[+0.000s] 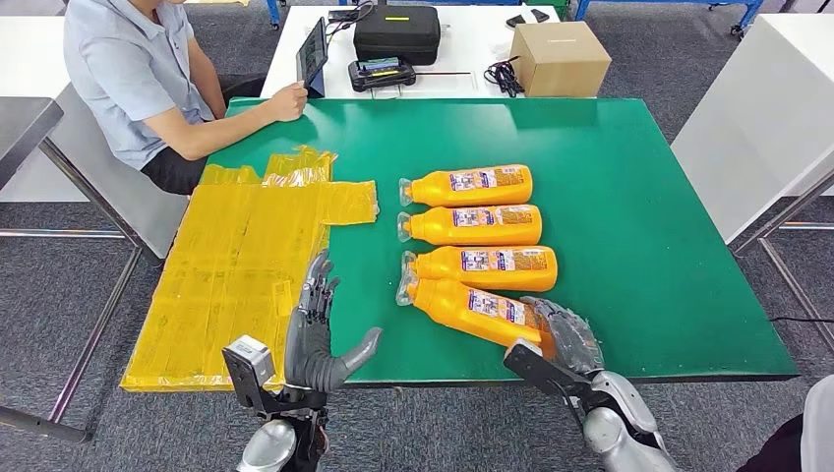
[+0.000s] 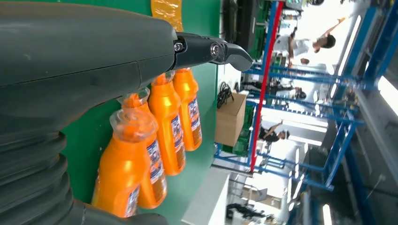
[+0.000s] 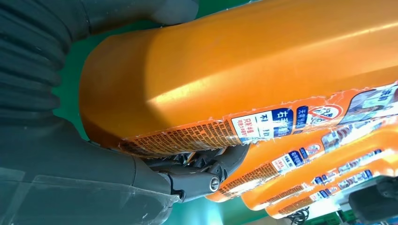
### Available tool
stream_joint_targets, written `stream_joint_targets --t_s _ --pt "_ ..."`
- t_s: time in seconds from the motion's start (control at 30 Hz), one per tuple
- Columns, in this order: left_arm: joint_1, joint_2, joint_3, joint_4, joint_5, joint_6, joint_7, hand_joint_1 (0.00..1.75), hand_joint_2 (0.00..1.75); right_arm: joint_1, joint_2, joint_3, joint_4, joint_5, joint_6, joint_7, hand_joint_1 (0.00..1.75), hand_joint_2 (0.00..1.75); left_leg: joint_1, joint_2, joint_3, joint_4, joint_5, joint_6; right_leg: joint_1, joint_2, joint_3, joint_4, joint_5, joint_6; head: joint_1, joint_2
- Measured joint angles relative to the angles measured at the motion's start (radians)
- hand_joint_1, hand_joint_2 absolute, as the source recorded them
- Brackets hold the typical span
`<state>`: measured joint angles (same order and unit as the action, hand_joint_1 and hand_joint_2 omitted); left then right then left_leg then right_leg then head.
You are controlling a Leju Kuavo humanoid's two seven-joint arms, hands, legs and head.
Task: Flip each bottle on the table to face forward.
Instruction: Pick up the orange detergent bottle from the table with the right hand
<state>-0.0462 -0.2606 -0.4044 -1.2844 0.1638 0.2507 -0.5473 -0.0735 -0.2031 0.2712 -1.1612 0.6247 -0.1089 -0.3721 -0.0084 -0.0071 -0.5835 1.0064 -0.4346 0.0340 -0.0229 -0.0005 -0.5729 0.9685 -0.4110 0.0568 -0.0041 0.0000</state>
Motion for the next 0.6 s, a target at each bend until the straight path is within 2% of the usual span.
stream_joint_targets --t_s 0.33,0.6 --pt "0.011 -0.008 0.027 0.026 0.159 -0.048 0.01 0.0 1.75 0.026 0.063 -0.052 -0.02 -0.095 -0.017 -0.084 1.75 1.75 0.0 -0.002 -0.004 0.0 0.0 0.0 0.0 0.0 -0.003 0.0 0.0 0.0 0.0 0.0" --pt "0.014 -0.011 0.031 0.094 0.2 -0.053 -0.006 0.0 1.75 0.032 0.093 -0.065 -0.041 -0.119 -0.026 -0.105 1.75 1.75 0.0 -0.002 -0.007 0.0 0.0 0.0 -0.001 0.0 -0.005 0.0 0.0 0.0 0.0 0.0"
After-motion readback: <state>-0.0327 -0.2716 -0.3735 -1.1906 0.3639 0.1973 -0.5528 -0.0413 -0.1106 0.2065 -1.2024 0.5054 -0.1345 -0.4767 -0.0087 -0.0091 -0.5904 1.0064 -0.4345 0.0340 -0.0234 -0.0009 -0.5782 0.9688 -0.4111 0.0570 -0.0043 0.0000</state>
